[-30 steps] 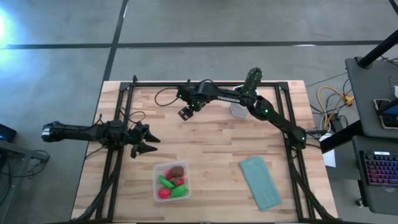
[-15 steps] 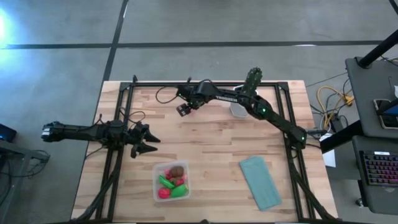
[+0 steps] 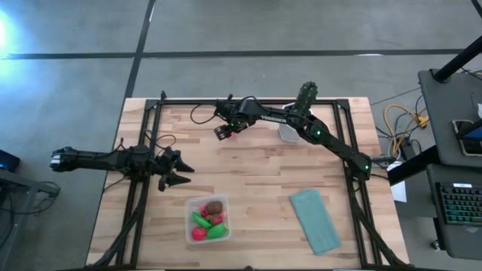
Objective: Pick and placing Produce into tupperware
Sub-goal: Put the pink peach into the transparent bin
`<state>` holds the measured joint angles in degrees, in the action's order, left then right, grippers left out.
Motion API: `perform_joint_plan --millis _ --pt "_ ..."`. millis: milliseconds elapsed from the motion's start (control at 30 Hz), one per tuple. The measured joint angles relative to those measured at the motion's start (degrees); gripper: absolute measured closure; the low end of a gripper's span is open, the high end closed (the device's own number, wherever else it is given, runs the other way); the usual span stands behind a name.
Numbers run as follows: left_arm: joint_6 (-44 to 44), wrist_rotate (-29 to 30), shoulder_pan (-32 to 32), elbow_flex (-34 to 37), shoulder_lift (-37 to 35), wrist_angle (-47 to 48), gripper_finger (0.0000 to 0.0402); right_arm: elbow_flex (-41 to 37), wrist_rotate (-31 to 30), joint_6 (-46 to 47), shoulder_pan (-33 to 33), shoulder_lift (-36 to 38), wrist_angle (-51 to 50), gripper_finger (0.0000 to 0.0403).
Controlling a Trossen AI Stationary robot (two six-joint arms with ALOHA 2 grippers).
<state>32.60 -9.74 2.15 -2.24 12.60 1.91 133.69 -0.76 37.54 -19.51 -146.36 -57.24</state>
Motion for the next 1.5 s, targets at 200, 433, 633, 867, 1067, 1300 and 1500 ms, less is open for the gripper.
perform_joint_plan --millis 200,433,633,867,1067,1300,1500 --pt "0.0 0.0 0.0 0.0 0.0 0.0 0.0155 -0.2 -0.6 0.7 0.3 0.0 0.0 0.0194" --pt "0.0 0.0 0.0 0.0 0.0 0.0 0.0155 -0.3 -0.4 1.0 0.6 0.0 -0.5 0.0202" --pt "0.0 0.0 0.0 0.0 0.0 0.0 0.0155 -0.3 0.2 1.3 0.6 0.0 -0.8 0.0241" --pt "0.0 0.0 0.0 0.0 0.0 0.0 0.0155 -0.3 0.3 2.0 0.6 0.0 -0.8 0.0270" --pt "0.0 0.0 0.0 0.0 0.0 0.0 0.0155 -0.3 0.7 2.6 1.0 0.0 -0.9 0.0267" --pt "0.0 0.0 0.0 0.0 0.0 0.0 0.0155 -0.3 0.7 3.6 1.6 0.0 -1.1 0.0283" --pt "0.0 0.0 0.0 0.0 0.0 0.0 0.0155 -0.3 0.7 4.5 1.8 0.0 -1.0 0.0305"
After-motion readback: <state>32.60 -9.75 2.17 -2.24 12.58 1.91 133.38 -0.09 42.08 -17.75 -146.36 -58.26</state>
